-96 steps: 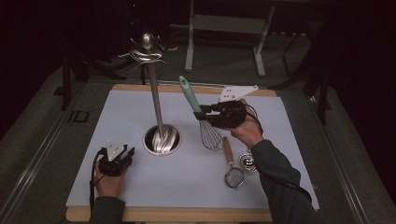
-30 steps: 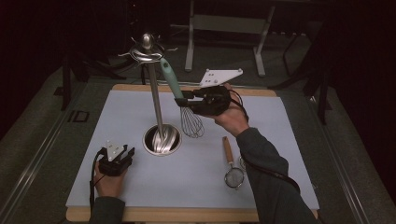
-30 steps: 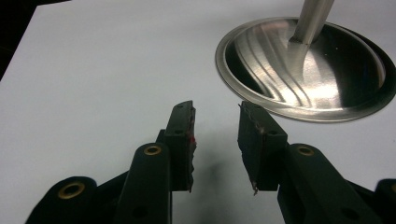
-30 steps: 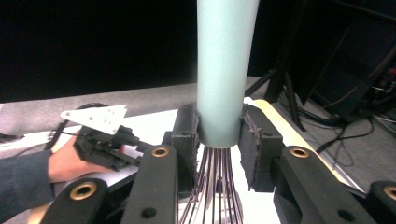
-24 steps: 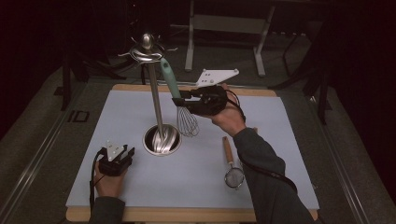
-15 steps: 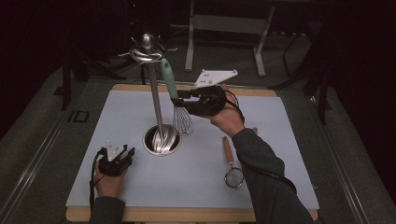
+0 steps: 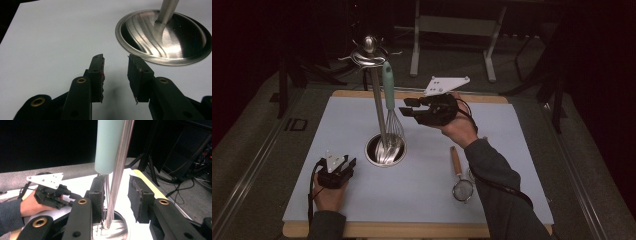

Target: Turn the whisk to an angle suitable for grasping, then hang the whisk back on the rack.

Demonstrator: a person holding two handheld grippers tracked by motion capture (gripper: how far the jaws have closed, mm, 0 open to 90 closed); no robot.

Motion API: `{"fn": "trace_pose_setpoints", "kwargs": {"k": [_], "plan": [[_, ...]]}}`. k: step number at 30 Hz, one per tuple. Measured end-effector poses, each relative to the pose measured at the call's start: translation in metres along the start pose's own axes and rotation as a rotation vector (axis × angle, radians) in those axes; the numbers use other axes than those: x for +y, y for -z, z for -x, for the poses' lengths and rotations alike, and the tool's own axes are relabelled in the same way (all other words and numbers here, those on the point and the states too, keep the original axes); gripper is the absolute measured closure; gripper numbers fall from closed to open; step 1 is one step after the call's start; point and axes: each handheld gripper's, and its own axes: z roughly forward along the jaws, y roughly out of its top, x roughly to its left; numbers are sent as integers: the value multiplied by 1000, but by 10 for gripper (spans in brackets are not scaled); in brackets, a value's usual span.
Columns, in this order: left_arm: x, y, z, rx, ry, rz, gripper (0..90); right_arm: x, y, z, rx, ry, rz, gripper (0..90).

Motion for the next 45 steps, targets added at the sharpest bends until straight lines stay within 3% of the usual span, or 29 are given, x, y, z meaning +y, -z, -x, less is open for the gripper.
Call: {"fn": "trace_pose_setpoints", "kwargs": {"k": [22, 31, 38, 41, 45], "plan": [[0, 0, 1, 11, -1, 3, 663, -33, 17, 15, -93, -13, -71, 624], [-1, 3, 0, 21, 9, 22, 657, -52, 24, 19, -118, -30, -107, 614], [1, 8, -2, 38, 29, 58, 709, -67, 29, 21, -129, -43, -138, 602], [6, 13, 0, 10, 36, 72, 722, -75, 31, 22, -141, -51, -145, 597], [17, 16, 4, -26, 19, 75, 711, -86, 32, 23, -131, -98, -152, 595]]}}
